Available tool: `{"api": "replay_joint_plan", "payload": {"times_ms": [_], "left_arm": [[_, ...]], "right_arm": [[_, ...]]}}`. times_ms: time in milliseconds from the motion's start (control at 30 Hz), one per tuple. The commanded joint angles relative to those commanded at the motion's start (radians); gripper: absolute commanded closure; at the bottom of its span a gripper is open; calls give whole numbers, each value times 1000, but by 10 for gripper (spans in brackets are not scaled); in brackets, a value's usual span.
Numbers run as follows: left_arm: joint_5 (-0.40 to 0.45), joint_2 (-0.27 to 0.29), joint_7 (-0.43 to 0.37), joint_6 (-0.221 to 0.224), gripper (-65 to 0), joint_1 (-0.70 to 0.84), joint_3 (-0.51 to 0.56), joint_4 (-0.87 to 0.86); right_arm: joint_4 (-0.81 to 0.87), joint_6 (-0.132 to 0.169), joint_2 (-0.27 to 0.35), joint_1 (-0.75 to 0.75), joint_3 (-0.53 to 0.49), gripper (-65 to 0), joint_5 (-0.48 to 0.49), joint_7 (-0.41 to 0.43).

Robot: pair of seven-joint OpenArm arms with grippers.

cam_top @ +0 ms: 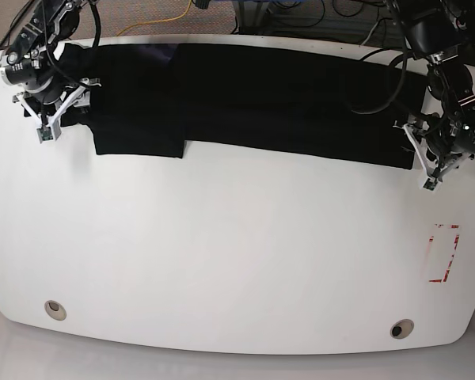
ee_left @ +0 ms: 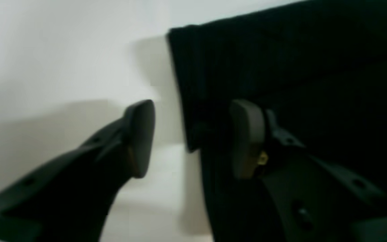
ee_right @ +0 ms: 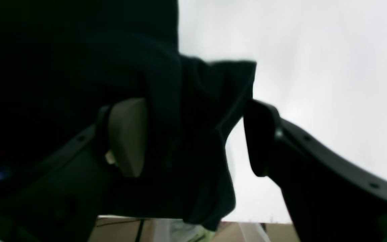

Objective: Layout the t-shirt on the table in an organized manner, then fold the t-shirt properly
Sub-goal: 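Release the folded hem and lift both grippers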

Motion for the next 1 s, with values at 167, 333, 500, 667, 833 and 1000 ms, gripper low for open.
{"api": "replay_joint_plan", "payload": {"times_ms": [167,333,500,667,833,1000], "left_arm": [[0,3,46,0,-364,-15,0,123],[0,3,81,0,-364,-40,0,146],[-2,2,83,0,-361,-48,-2,152],[-2,2,83,0,-361,-48,-2,152],[-2,2,80,0,-360,-48,-2,150],[-2,5,80,0,-360,-44,-2,150]], "right_arm": [[-9,0,-2,63,3,-431,-18,0],[-14,0,-25,135,2,-433,-48,-3],[-60,0,-58,201,-6,-431,-66,-6],[-48,0,-63,203,-6,-431,-63,-28],[-52,0,-64,169,-6,-431,-60,-21],[-135,0,-80,189,-6,-431,-60,41]]}}
